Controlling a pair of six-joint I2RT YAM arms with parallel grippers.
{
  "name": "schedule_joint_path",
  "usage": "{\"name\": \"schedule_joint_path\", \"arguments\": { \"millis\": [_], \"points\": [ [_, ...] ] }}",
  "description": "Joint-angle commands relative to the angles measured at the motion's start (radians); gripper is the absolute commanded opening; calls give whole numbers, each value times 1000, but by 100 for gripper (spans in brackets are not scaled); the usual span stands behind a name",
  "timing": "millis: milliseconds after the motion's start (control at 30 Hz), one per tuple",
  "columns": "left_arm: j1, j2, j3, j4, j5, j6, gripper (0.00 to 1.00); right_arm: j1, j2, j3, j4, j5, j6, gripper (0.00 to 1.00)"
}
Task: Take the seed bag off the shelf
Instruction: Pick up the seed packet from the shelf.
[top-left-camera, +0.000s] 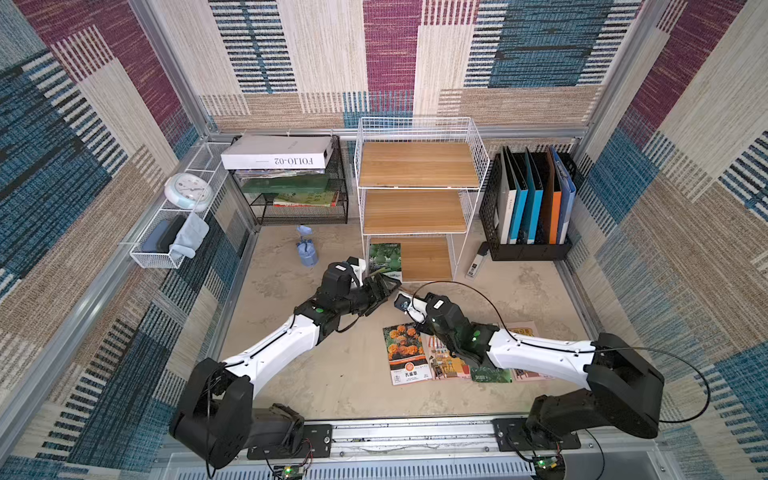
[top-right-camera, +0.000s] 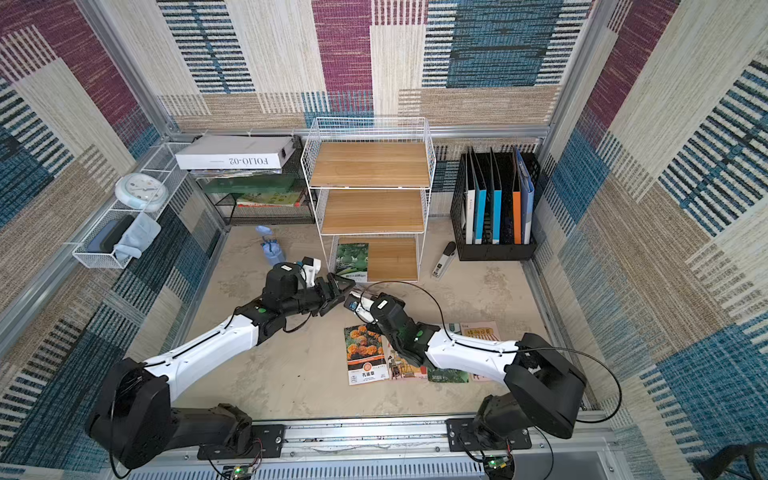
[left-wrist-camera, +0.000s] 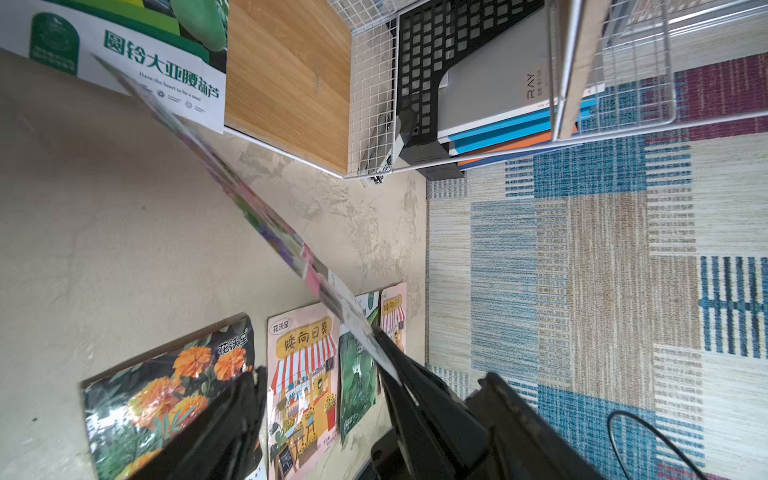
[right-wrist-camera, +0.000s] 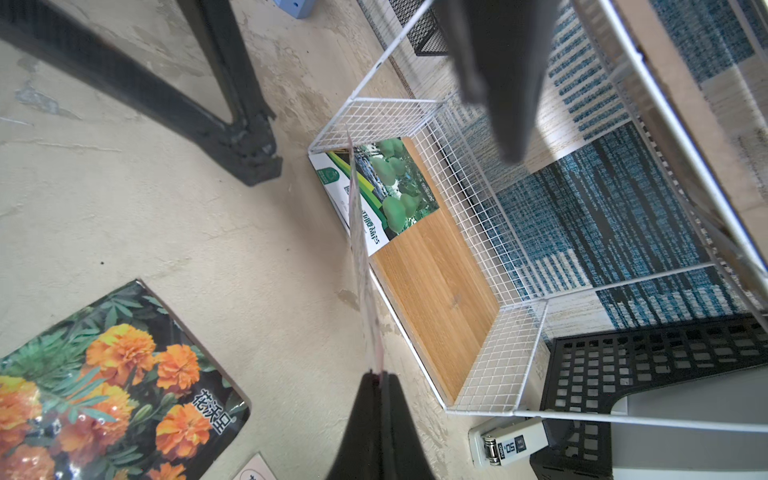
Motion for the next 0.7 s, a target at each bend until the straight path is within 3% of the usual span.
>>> {"name": "schedule_joint_path", "arguments": {
  "millis": [0,433,533,667],
  "points": [
    [-2,34,20,18,30,-23,85,6,-15,8,1,16,2,0],
    [-3,121,89,-6,7,-27,79,42,-59,4,-13,13,6,0],
    [-6,135,100,-3,10,-28,71,56,-63,2,-14,9,8,0],
    [-10,145,104,-1,13,-29,51,72,-63,-2,-17,13,12,0]
  ]
}}
